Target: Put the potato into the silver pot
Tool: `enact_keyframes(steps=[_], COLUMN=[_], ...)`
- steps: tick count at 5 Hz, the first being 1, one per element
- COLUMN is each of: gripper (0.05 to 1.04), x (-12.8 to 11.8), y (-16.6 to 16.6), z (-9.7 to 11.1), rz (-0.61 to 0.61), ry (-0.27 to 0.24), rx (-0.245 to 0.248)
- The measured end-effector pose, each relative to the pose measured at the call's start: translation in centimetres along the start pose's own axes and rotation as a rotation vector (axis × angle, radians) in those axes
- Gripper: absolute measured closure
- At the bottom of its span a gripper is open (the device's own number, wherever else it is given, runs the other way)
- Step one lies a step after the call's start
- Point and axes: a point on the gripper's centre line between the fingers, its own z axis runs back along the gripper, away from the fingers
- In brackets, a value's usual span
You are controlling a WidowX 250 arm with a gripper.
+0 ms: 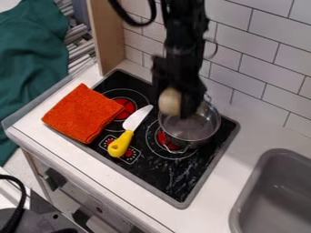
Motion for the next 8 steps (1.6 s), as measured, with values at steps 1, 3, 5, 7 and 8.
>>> enact_keyframes(steps=[1, 3, 5, 7, 8], gripper=[0.213, 0.214, 0.069, 0.077, 0.077], x=[-0.9, 1.9, 3.5, 2.3, 1.3], y=[-0.9, -1.1, -1.6, 0.2, 2.2], z=[-1.0, -0.6, -0.8, 0.4, 2.1], rz=[0.008, -0.1, -0.135, -0.075, 0.008], ry=[-0.004, -0.073, -0.086, -0.048, -0.069], rx=[-0.002, 0.023, 0.022, 0.035, 0.059])
